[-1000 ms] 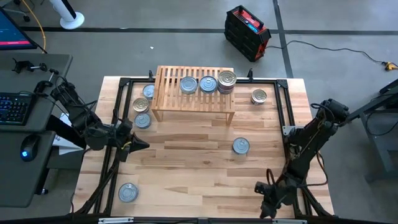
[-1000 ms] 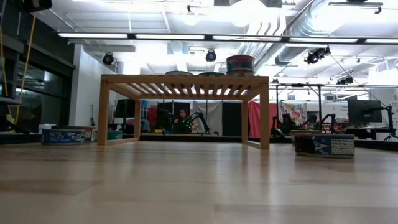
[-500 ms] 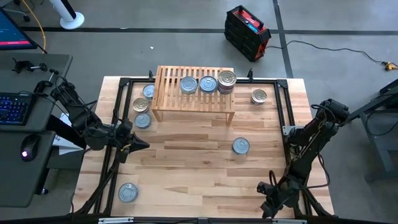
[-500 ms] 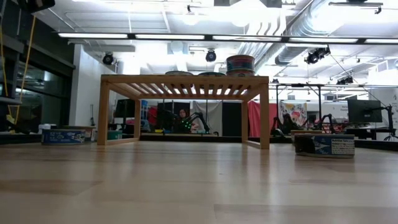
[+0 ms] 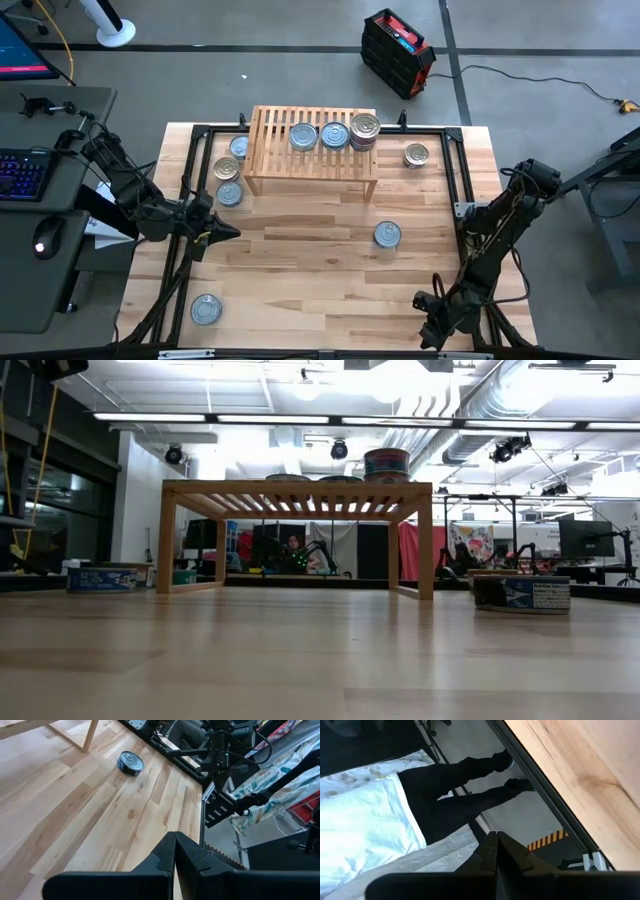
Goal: Stack canned seafood by type on shelf
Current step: Stack the green and blue tuna can on top of the other green and blue tuna can on the shelf
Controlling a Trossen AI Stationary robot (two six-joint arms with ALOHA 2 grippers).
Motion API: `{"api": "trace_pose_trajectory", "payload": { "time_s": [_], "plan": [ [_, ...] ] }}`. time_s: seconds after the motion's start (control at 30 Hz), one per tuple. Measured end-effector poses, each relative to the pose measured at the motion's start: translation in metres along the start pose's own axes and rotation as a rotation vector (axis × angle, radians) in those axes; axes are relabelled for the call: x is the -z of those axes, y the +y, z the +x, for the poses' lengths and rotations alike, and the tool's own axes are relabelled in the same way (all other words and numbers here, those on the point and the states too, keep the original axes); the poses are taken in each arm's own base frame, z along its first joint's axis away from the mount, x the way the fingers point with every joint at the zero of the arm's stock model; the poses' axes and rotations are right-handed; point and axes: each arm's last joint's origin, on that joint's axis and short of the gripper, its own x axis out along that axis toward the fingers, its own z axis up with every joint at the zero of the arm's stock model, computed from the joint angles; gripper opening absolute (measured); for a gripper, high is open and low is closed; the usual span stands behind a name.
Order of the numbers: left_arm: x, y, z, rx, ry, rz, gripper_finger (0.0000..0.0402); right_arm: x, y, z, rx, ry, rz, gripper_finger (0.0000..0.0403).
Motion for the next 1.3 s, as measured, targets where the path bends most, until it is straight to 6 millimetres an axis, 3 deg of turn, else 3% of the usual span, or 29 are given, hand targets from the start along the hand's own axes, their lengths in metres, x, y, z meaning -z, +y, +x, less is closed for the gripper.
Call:
{"api": "trace_pose_trajectory", "payload": {
  "time_s": [0.93, 1.3],
  "plan": [
    [-0.001, -0.001, 0.0, 0.01, -0.006, -0.09, 0.0, -0.004, -0.007, 0.0, 0.063, -0.081, -0.019, 0.0],
    [-0.013, -0.006, 0.003, 0.06, -0.095, -0.155, 0.0, -0.012, -0.007, -0.001, 0.07, -0.159, -0.032, 0.0]
  ]
}}
